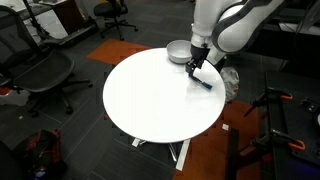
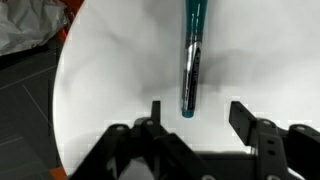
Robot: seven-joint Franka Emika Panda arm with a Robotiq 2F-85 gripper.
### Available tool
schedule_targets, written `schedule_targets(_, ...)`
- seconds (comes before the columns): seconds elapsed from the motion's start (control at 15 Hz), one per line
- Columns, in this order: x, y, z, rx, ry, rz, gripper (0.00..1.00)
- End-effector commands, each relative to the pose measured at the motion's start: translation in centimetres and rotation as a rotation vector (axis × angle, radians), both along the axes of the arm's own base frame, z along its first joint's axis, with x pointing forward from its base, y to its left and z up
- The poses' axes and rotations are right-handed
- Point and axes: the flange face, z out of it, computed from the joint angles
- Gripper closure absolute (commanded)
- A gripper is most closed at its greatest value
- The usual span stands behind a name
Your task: Put the marker on the table
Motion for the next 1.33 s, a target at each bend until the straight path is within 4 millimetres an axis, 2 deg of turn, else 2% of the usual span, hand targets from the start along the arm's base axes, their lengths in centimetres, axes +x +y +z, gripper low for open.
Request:
schedule_targets(0.0,0.4,0.3,3.3,-0.009,-0.041,-0.006,0.00)
schedule_targets(0.6,-0.2,0.2,11.6,0.031,-0.047,-0.002,0.00)
schedule_targets(0.8,-0.5,0.1,13.6,0.038,-0.044,-0.002,0.00)
schedule_targets(0.93,-0.7,0.1,14.5,0.048,-0.042,-0.001,0.00)
schedule_targets(1.0,0.3,0.1,13.3,0.026,-0.051,-0.014,0.00)
schedule_targets(1.27,0.1,-0.1,13.9,0.028,-0.052,-0.017,0.00)
